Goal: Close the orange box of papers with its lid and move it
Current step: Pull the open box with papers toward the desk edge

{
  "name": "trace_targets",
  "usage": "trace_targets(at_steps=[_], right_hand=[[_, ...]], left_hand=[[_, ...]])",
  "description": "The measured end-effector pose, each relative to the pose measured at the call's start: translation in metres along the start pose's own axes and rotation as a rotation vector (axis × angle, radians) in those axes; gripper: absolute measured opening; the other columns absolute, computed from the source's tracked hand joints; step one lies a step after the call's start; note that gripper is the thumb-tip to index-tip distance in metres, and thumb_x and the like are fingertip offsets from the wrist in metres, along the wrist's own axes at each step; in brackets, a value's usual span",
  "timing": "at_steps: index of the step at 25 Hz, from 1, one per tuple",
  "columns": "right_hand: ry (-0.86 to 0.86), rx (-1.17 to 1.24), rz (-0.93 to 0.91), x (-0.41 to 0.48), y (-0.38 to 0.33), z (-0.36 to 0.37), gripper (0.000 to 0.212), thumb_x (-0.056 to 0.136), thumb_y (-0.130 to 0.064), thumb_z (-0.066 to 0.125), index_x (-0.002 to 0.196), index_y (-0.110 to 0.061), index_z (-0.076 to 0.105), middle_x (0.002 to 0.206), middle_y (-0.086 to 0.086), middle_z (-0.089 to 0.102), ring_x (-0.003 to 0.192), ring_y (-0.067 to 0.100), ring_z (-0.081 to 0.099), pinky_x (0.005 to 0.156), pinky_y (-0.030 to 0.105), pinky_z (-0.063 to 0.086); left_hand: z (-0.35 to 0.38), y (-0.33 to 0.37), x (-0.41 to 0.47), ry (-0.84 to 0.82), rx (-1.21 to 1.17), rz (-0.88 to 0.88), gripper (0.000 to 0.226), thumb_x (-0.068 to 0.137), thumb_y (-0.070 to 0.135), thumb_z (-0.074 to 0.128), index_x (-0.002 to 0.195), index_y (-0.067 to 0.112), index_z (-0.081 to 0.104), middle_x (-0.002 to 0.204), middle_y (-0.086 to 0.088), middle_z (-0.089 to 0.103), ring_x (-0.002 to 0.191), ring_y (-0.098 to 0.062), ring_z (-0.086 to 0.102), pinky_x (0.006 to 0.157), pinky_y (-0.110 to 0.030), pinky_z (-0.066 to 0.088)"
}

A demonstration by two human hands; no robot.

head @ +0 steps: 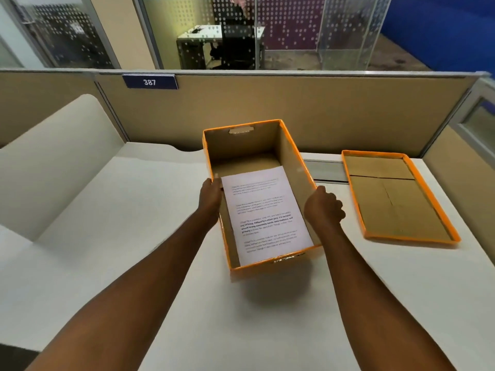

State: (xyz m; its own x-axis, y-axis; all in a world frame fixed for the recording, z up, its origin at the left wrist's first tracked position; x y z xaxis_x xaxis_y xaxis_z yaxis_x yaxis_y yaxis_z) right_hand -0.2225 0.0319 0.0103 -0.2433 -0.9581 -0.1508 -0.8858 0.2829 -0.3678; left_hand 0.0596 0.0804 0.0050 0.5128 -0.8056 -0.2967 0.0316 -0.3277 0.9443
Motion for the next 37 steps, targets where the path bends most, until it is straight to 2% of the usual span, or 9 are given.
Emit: trace_targets(at_steps=[5, 9, 13, 17, 21, 26, 29, 32, 37], right_hand=[[-0.039, -0.013, -0.046, -0.056, 0.009, 0.013, 0.046, 0.086, -0.013, 0.059, 0.128, -0.007, 0.042, 0.129, 0.018, 0.053, 0.117, 0.035, 0.052, 0.091, 0.043, 0.046], [-0.050, 0.022, -0.015, -0.100, 0.015, 0.035, 0.041, 0.088, -0.015, 0.057, 0.125, -0.006, 0.043, 0.128, 0.016, 0.054, 0.115, 0.034, 0.054, 0.091, 0.042, 0.048], [-0.049, 0.017, 0.029, -0.134, 0.018, 0.057, 0.039, 0.086, -0.016, 0.060, 0.121, -0.007, 0.045, 0.123, 0.014, 0.057, 0.111, 0.031, 0.057, 0.088, 0.041, 0.050], [-0.018, -0.050, 0.072, -0.155, 0.020, 0.065, 0.039, 0.085, -0.016, 0.060, 0.120, -0.006, 0.045, 0.122, 0.014, 0.057, 0.111, 0.030, 0.057, 0.086, 0.038, 0.049], [0.032, -0.065, 0.111, -0.172, 0.020, 0.074, 0.035, 0.086, -0.016, 0.060, 0.117, -0.007, 0.047, 0.120, 0.013, 0.059, 0.108, 0.029, 0.059, 0.084, 0.038, 0.050], [0.063, -0.063, 0.145, -0.186, 0.016, 0.085, 0.032, 0.086, -0.015, 0.059, 0.115, -0.007, 0.048, 0.116, 0.012, 0.060, 0.106, 0.029, 0.060, 0.083, 0.039, 0.053], [0.071, -0.073, 0.131, -0.191, 0.013, 0.091, 0.033, 0.085, -0.017, 0.060, 0.114, -0.008, 0.049, 0.115, 0.012, 0.061, 0.104, 0.028, 0.061, 0.083, 0.039, 0.054], [0.082, -0.104, 0.105, -0.193, 0.010, 0.092, 0.031, 0.087, -0.018, 0.058, 0.115, -0.008, 0.048, 0.116, 0.011, 0.060, 0.105, 0.028, 0.060, 0.084, 0.040, 0.052], [0.085, -0.081, 0.095, -0.194, 0.008, 0.090, 0.029, 0.087, -0.016, 0.056, 0.113, -0.008, 0.047, 0.116, 0.012, 0.059, 0.105, 0.029, 0.059, 0.085, 0.040, 0.051]], left_hand=[[-0.040, -0.013, -0.017, 0.037, 0.075, 0.033, 0.027, 0.098, 0.028, 0.043, 0.086, 0.006, 0.053, 0.075, -0.005, 0.051, 0.073, -0.020, 0.053, 0.058, -0.026, 0.041], [-0.060, -0.018, -0.023, -0.013, 0.210, 0.114, 0.039, 0.098, 0.022, 0.042, 0.060, 0.018, 0.042, 0.062, -0.003, 0.041, 0.056, -0.015, 0.038, 0.053, -0.027, 0.030], [-0.077, -0.031, -0.027, -0.038, 0.235, 0.102, 0.031, 0.099, 0.027, 0.044, 0.070, 0.021, 0.052, 0.076, 0.003, 0.051, 0.069, -0.010, 0.048, 0.066, -0.027, 0.039], [-0.086, -0.056, -0.029, -0.107, 0.211, 0.078, 0.038, 0.099, 0.029, 0.043, 0.102, -0.004, 0.063, 0.093, -0.015, 0.060, 0.086, -0.025, 0.054, 0.074, -0.035, 0.042], [-0.092, -0.066, -0.028, -0.190, 0.208, 0.099, 0.045, 0.100, 0.032, 0.039, 0.102, -0.006, 0.062, 0.091, -0.018, 0.063, 0.083, -0.027, 0.057, 0.073, -0.037, 0.043], [-0.095, -0.073, -0.029, -0.273, 0.213, 0.098, 0.024, 0.102, 0.024, 0.034, 0.090, 0.017, 0.055, 0.081, 0.008, 0.055, 0.079, -0.014, 0.054, 0.076, -0.030, 0.042], [-0.101, -0.080, -0.027, -0.247, 0.259, 0.085, 0.025, 0.101, 0.018, 0.033, 0.096, 0.003, 0.052, 0.088, -0.009, 0.061, 0.080, -0.026, 0.054, 0.065, -0.026, 0.043], [-0.106, -0.094, -0.024, -0.211, 0.278, 0.085, 0.039, 0.101, 0.024, 0.032, 0.116, -0.007, 0.051, 0.118, -0.030, 0.059, 0.107, -0.046, 0.057, 0.092, -0.051, 0.050], [-0.105, -0.097, -0.025, -0.191, 0.301, 0.118, 0.041, 0.101, 0.029, 0.031, 0.112, -0.004, 0.053, 0.103, -0.022, 0.064, 0.097, -0.041, 0.060, 0.088, -0.051, 0.049]])
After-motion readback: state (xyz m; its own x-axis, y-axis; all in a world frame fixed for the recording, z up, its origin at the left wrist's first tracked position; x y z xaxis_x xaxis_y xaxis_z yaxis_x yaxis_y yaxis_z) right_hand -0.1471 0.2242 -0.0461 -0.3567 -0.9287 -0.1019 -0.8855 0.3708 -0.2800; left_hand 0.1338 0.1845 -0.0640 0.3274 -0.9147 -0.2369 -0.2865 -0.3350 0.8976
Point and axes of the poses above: each hand's wrist, its own x-axis towards the middle knuckle, its own z-axis out of the palm, y = z × x, the point moved 8 cm from there along x, towards the middle knuckle
